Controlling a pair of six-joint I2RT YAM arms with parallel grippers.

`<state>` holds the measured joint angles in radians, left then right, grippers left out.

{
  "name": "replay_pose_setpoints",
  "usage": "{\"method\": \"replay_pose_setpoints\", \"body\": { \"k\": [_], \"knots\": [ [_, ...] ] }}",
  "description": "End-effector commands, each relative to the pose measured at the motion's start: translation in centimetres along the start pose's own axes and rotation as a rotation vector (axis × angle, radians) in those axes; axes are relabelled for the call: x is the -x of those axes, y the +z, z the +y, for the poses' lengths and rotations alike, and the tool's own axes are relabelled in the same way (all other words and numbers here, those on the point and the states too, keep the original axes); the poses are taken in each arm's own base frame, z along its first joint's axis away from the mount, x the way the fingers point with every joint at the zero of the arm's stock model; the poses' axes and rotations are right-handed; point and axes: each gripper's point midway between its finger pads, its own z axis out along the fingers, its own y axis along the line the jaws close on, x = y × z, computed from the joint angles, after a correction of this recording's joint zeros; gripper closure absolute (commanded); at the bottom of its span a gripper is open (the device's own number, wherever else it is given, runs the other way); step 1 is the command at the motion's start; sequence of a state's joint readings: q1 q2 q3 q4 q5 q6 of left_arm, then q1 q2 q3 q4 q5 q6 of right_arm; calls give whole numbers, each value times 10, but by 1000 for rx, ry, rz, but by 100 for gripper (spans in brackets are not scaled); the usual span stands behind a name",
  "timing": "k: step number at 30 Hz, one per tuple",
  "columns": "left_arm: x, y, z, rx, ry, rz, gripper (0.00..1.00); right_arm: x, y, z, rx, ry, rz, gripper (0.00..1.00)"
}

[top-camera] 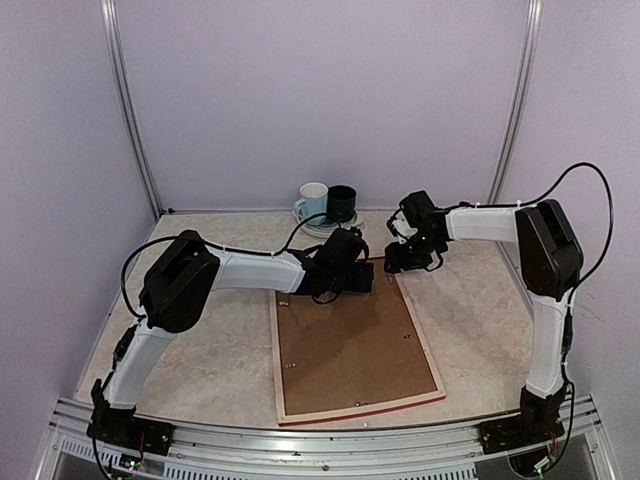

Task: Put the photo into the frame
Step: Press the fastener onto the backboard.

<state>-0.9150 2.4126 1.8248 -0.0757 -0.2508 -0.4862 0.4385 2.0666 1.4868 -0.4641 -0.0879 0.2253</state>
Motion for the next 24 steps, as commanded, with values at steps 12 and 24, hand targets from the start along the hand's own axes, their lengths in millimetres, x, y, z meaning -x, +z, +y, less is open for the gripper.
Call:
{"method": "replay_pose_setpoints", "body": {
  "k": [12,24],
  "knots": [
    [1,25,-18,-113,-39,-35,34,-16,20,-4,-119,1,71,47],
    [-20,36,12,27,-57,27,36,-34,2,-28,-256,-22,101,53]
  ]
}}
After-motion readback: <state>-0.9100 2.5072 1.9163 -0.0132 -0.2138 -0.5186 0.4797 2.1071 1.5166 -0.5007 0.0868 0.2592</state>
